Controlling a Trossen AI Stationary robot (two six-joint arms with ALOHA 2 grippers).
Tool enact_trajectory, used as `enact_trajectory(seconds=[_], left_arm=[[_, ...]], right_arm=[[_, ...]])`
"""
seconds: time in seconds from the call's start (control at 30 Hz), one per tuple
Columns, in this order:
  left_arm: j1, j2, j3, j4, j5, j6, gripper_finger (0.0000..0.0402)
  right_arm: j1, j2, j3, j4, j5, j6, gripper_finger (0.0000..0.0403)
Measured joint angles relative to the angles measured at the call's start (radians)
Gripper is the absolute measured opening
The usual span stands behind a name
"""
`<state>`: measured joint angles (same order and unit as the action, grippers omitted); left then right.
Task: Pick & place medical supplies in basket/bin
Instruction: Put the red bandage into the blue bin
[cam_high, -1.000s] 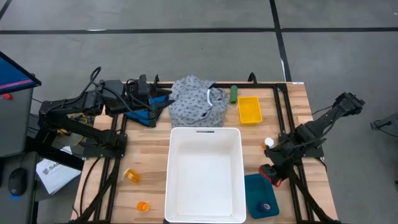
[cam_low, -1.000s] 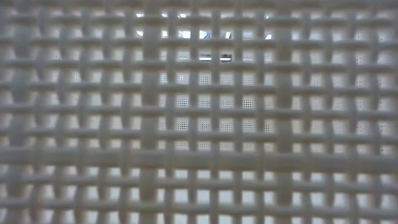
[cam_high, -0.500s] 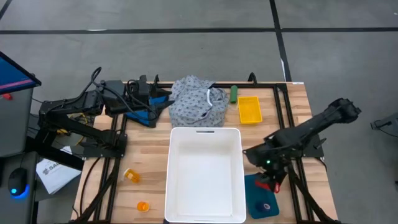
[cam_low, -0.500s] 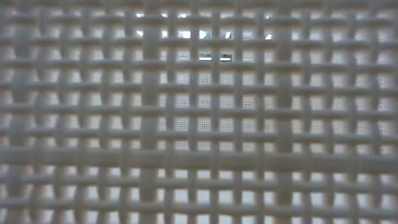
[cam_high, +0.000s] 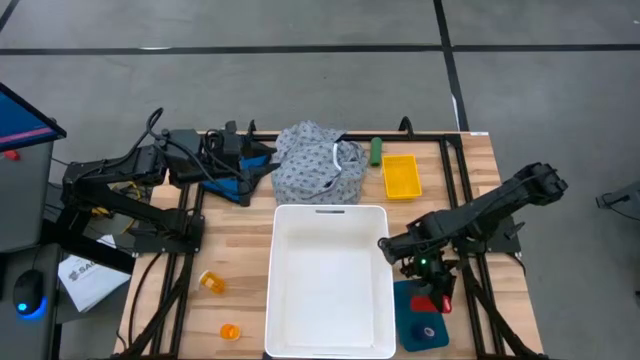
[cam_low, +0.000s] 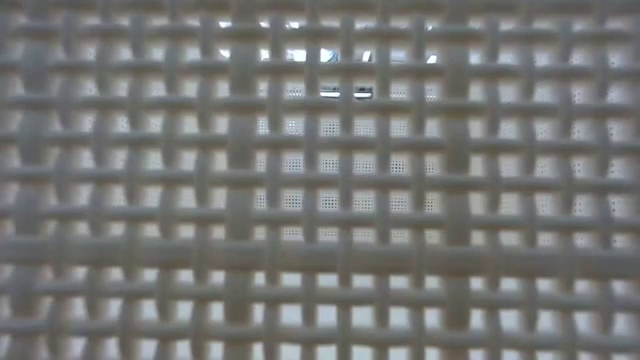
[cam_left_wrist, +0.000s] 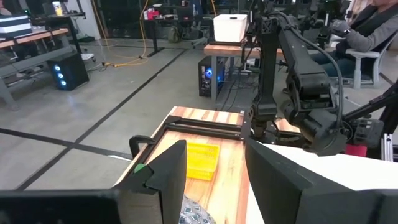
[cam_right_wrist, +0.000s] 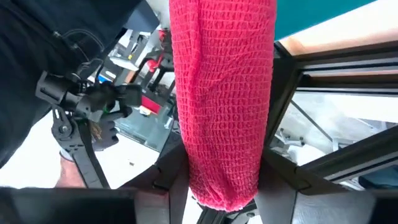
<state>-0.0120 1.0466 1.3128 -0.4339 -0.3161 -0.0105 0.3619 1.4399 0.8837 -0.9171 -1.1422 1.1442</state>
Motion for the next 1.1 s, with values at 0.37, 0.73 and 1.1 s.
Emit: enact_trajectory(seconds=[0.37,0.73,1.1], left_arm=[[0.0,0.0,0.0,0.0,0.009,0.006,0.0155],[0.0,0.0,0.0,0.0,0.01,0.005,0.0155],[0.0,0.0,0.0,0.0,0.01,-0.003,0.0155]], right_arm=[[-0.016,-0.073,-0.01,-0.03,0.109,0.115,0.0141],[-0.004,-0.178,-0.008,0.103,0.176,0.282,0.0141],[0.078,-0.269,-0.006,0.057,0.303,0.478,0.0141]])
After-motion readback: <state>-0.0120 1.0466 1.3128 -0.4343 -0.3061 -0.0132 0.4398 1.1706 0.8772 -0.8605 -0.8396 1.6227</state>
